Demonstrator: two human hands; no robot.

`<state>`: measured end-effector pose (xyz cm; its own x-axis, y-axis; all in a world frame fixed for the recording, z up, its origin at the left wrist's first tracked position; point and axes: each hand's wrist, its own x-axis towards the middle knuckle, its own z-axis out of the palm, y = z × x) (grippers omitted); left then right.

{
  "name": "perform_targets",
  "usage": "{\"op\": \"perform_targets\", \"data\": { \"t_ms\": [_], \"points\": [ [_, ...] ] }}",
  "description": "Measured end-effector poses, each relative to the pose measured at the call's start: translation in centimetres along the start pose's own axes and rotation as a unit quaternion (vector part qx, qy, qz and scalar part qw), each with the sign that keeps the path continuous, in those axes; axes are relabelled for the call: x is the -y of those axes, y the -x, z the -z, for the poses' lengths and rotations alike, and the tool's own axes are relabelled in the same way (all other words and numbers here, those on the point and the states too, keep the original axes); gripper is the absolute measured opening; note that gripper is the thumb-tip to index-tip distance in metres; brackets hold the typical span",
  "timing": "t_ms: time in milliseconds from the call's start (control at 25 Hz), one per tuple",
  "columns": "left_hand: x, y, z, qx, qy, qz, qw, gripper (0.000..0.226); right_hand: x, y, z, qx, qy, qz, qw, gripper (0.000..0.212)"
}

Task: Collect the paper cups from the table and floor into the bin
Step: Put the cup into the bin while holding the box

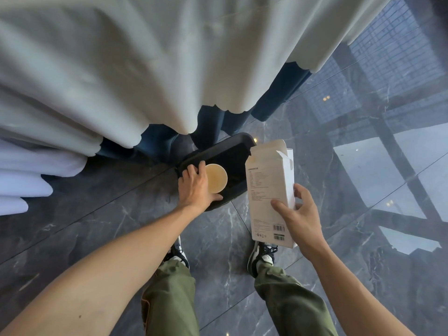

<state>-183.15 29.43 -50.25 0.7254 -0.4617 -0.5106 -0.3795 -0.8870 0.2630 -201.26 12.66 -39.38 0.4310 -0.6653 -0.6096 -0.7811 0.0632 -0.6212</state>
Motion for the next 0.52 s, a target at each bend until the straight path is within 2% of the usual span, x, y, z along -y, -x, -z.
{"op": "perform_targets", "data": {
  "t_ms": [80,200,280,440,520],
  "points": [
    [0.6,0.3,-0.4,0.009,0.001,0.02,1.0,0.108,-0.1,0.0,-0.4,0.007,0.006,0.001,1.0,0.046],
    [1.3,1.7,-0.1,0.027,0.079,0.034,0.996,0.081,0.3,0.7,-0.8,0.022,-0.005,-0.009,1.0,0.039],
    [1.5,2.5,0.4,0.066,0.145,0.043,0.986,0.064,1.0,1.3,-1.1,0.028,-0.026,-0.024,0.999,0.037],
    [1.8,3.2,1.9,0.137,0.178,0.05,0.973,0.05,2.0,2.1,-1.5,0.036,-0.046,-0.056,0.997,0.039],
    [1.1,3.2,2.7,0.162,0.239,0.048,0.956,0.04,2.4,2.0,-1.8,0.04,-0.058,-0.084,0.994,0.044]
  ]
}}
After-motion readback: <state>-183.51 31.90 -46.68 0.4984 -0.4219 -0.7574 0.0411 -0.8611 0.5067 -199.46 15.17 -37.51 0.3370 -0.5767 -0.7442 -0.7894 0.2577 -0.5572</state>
